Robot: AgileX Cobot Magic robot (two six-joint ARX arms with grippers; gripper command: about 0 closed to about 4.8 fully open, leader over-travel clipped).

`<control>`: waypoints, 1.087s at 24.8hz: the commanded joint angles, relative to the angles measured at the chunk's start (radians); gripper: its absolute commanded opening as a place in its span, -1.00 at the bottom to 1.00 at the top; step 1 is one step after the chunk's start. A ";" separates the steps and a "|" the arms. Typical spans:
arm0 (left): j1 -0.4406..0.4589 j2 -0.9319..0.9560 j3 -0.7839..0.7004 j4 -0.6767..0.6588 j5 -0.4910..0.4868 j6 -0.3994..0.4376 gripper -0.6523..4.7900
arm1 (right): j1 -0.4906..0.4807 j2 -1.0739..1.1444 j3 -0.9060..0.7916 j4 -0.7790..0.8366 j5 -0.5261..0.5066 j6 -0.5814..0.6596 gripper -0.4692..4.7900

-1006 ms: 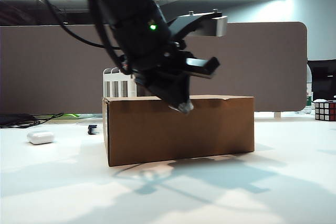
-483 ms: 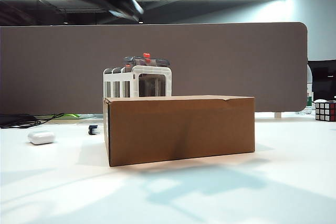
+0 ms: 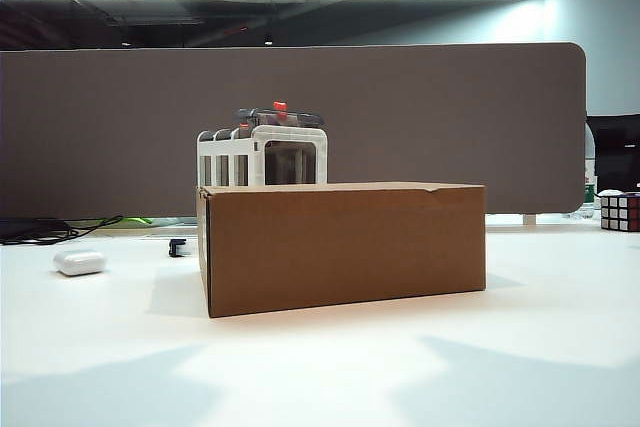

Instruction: Open the third layer of the drawer on the table, pick up a pack of napkins on the table and put it in, and finally close the drawer.

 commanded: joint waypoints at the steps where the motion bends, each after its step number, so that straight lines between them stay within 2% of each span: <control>1: -0.006 -0.101 -0.056 0.010 -0.017 -0.022 -0.78 | 0.000 -0.121 -0.076 -0.006 0.026 0.006 -0.84; 4: -0.014 -0.161 -0.094 -0.008 -0.017 -0.023 -0.78 | 0.001 -0.228 -0.130 -0.058 0.033 0.007 -0.84; 8: -0.016 -0.210 -0.137 -0.023 -0.006 -0.026 -0.78 | 0.003 -0.214 -0.140 -0.146 0.037 0.010 -0.84; 15: -0.021 -0.270 -0.225 0.010 -0.017 -0.018 -0.78 | 0.006 -0.224 -0.157 -0.145 0.115 0.010 -0.84; 17: -0.021 -0.277 -0.244 0.033 -0.018 -0.014 -0.78 | 0.007 -0.224 -0.183 -0.106 0.114 0.010 -0.84; 20: -0.021 -0.277 -0.286 0.092 -0.017 -0.003 -0.78 | 0.007 -0.224 -0.277 0.034 0.115 0.015 -0.84; 24: -0.021 -0.277 -0.327 0.160 -0.020 0.042 -0.78 | 0.007 -0.224 -0.349 0.138 0.116 0.015 -0.84; 27: -0.019 -0.277 -0.327 0.163 -0.037 0.087 -0.78 | 0.007 -0.224 -0.383 0.174 0.116 0.015 -0.84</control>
